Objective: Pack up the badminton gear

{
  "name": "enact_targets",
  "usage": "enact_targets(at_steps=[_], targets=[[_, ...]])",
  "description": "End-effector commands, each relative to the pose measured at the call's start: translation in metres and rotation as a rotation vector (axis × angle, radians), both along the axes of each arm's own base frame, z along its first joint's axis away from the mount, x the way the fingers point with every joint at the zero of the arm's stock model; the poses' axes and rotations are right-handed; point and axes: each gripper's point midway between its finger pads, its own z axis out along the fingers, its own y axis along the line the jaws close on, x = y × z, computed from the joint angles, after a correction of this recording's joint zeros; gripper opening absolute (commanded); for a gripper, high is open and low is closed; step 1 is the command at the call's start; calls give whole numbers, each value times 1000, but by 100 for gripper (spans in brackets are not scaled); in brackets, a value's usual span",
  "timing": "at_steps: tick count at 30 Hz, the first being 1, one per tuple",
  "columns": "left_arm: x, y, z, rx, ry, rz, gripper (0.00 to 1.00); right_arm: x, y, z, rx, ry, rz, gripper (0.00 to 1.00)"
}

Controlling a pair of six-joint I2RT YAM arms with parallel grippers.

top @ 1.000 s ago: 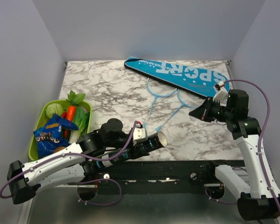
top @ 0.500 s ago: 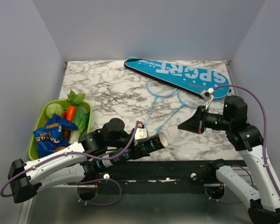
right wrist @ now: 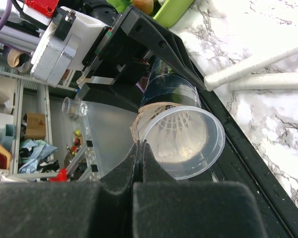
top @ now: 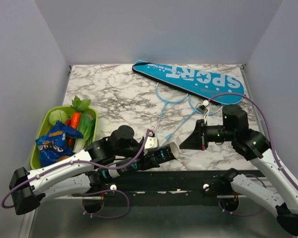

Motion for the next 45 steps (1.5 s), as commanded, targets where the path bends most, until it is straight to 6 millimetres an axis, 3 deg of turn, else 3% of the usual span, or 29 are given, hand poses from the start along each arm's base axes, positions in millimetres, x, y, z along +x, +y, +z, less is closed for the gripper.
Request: enact_targets(at_steps=[1,23,45], targets=[[-6,-4,17,-48,-9,-37,15,3,6,1,0,-18,-6,1],[-2,-2,18,-49,-27,-18,16,-15,24,-17,-14,13,49,1],[-3,-3,18,-50,-26,-21,16,-19,30,-14,31,-2,39,1]])
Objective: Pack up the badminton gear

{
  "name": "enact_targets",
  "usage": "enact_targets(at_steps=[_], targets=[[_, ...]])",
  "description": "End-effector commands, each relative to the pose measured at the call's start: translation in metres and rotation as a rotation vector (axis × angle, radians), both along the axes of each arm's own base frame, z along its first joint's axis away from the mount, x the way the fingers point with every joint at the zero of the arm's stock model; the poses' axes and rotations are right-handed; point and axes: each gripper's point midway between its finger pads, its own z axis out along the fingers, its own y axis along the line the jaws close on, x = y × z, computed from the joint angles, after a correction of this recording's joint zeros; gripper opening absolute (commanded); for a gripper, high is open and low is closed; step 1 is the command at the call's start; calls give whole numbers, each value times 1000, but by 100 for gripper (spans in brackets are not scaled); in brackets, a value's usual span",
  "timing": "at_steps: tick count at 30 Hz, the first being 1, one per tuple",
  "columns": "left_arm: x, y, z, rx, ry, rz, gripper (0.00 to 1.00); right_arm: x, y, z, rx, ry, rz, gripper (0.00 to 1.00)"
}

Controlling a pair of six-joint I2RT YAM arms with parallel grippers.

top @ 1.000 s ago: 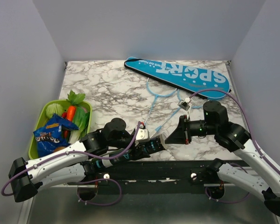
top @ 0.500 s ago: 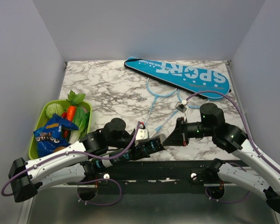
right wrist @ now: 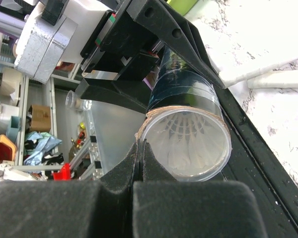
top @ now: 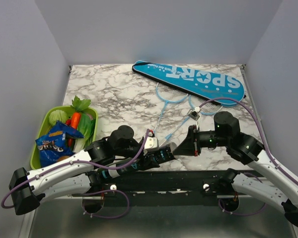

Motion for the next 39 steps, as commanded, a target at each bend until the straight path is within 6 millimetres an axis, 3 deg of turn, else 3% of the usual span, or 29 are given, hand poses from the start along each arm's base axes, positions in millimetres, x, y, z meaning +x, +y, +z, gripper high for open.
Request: enact_targets(at_steps=[1,19,29,39], targets=[[-2,-3,18,-49,-26,-20,16,2,4,-1,26,-10,-16,1],[-2,-1,24,-68,-42,-14,16,-7,16,1,95,16,26,1],[-3,0,30,-91,-55,-11,16,-12,21,1,131,34,44,11],[-3,0,30,-92,-58,-12,16,-14,26,4,157,26,48,4]])
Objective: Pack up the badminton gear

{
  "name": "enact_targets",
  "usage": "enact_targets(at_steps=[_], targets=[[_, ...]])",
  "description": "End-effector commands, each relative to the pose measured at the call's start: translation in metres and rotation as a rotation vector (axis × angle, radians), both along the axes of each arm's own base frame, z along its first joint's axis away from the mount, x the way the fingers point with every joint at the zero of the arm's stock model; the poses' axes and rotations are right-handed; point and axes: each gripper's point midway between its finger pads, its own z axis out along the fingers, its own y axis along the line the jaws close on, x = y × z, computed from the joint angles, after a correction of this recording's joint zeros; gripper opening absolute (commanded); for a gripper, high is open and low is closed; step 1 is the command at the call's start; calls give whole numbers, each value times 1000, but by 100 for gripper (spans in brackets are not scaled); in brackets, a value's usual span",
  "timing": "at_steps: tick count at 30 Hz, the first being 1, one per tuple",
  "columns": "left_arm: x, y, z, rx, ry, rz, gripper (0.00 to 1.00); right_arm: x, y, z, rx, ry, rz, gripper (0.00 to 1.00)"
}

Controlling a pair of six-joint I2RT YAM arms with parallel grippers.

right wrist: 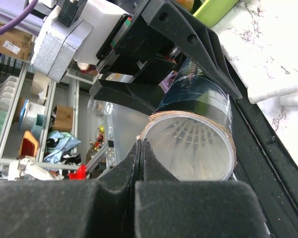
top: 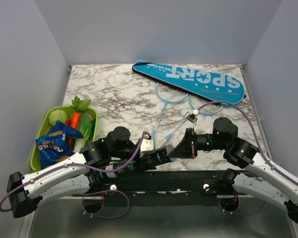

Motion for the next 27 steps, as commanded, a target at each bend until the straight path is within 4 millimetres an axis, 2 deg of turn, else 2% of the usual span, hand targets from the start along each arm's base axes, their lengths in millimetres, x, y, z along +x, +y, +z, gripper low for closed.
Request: enact_targets(at_steps=[1,6,12,15,27], targets=[[5,-12,27,-97,-40,2,16,-4,8,-1,30,3,24,4],[5,-12,28,-101,-42,2,16,-4,11,-2,37,8,32,15],[5,-12,29,-106,-48,2,16,-4,13,-4,40,12,31,32],[5,-11,30,-110,-49,4,16,-4,14,-5,43,15,30,36],[4,-10,36,-135,-63,1,16,8,11,-13,55,20,-65,41]])
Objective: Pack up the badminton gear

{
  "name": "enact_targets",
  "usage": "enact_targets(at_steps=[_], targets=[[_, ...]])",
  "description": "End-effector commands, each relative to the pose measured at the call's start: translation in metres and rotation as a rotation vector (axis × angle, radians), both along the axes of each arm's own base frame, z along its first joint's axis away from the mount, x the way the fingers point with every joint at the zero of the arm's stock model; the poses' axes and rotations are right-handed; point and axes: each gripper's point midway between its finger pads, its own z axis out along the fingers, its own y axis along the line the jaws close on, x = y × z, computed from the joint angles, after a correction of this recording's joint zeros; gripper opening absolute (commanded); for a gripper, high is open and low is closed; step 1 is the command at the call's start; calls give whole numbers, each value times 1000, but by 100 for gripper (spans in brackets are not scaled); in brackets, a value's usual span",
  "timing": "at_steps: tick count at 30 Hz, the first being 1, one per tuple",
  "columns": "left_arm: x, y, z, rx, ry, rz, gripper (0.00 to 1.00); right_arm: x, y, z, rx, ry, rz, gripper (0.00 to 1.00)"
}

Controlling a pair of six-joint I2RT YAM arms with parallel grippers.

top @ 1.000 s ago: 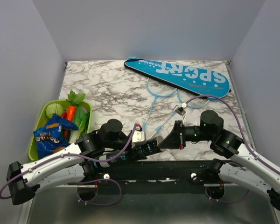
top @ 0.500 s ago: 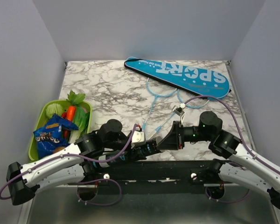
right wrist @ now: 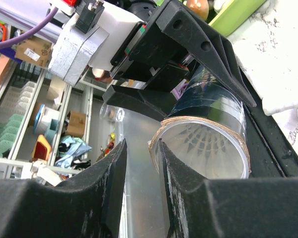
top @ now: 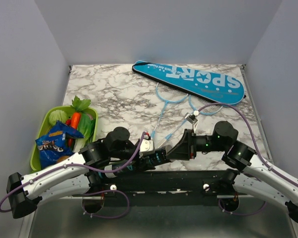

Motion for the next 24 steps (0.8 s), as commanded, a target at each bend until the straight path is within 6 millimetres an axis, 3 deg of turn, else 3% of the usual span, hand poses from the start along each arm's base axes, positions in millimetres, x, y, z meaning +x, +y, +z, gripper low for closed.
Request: enact_targets(at_steps=[1,13,24], targets=[[5,-14,38,-147,-62,4,16,10,3,-16,-20,16,-70,41],[2,-11,49,-191,-77,-5,16,17,-1,-28,29,70,-157,49],[-2,-8,61,-239,-92,-13,16,17,-2,-42,46,116,-173,51]])
